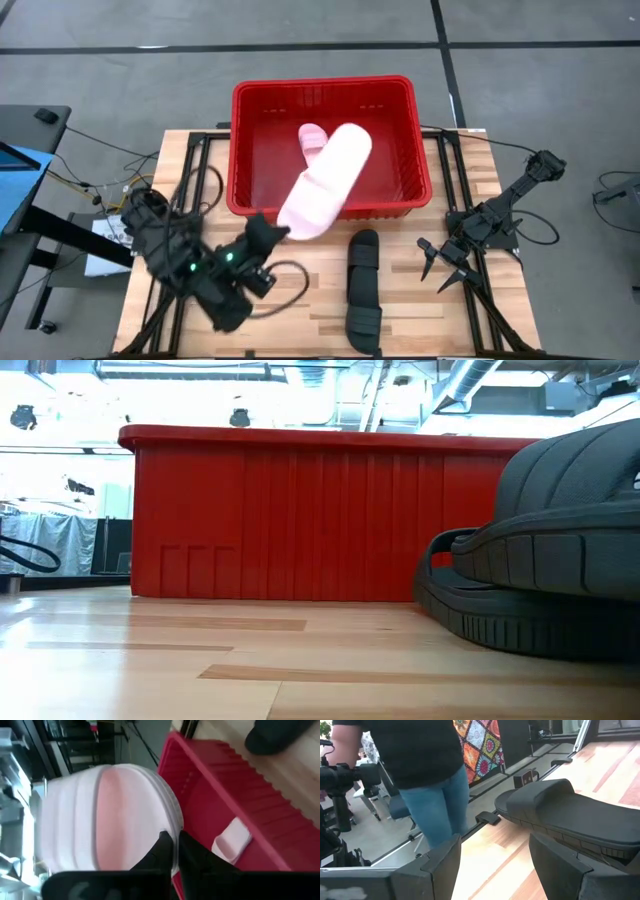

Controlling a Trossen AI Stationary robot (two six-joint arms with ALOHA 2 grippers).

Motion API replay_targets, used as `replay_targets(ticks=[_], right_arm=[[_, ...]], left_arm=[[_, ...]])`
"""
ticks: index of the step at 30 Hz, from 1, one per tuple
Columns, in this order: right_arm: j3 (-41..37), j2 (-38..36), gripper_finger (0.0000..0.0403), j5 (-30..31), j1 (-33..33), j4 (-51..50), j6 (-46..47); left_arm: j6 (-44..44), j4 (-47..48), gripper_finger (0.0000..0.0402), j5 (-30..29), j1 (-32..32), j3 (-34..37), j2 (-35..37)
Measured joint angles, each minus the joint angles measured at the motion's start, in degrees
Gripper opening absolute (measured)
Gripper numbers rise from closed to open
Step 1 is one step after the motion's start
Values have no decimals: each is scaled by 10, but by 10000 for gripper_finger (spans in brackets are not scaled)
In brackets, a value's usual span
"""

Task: Pick and place slides into bin
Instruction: Put the pink slipper in the red bin

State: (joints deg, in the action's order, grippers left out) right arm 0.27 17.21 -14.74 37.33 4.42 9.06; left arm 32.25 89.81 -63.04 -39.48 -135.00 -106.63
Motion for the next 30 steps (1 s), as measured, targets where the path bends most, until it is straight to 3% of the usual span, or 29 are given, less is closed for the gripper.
replay_targets(ticks=[4,12,21,30], right_arm=[[0,0,226,40,-13,-1,0],[0,0,226,214,-65,25,0],[0,0,226,208,-78,49,-9],[0,0,226,208,-82,15,-162]], left_arm=[[21,-1,0,9,26,0,11],[38,-3,0,12,57,0,14],[25,-3,0,8,67,0,14],[20,-6,0,12,74,0,14]])
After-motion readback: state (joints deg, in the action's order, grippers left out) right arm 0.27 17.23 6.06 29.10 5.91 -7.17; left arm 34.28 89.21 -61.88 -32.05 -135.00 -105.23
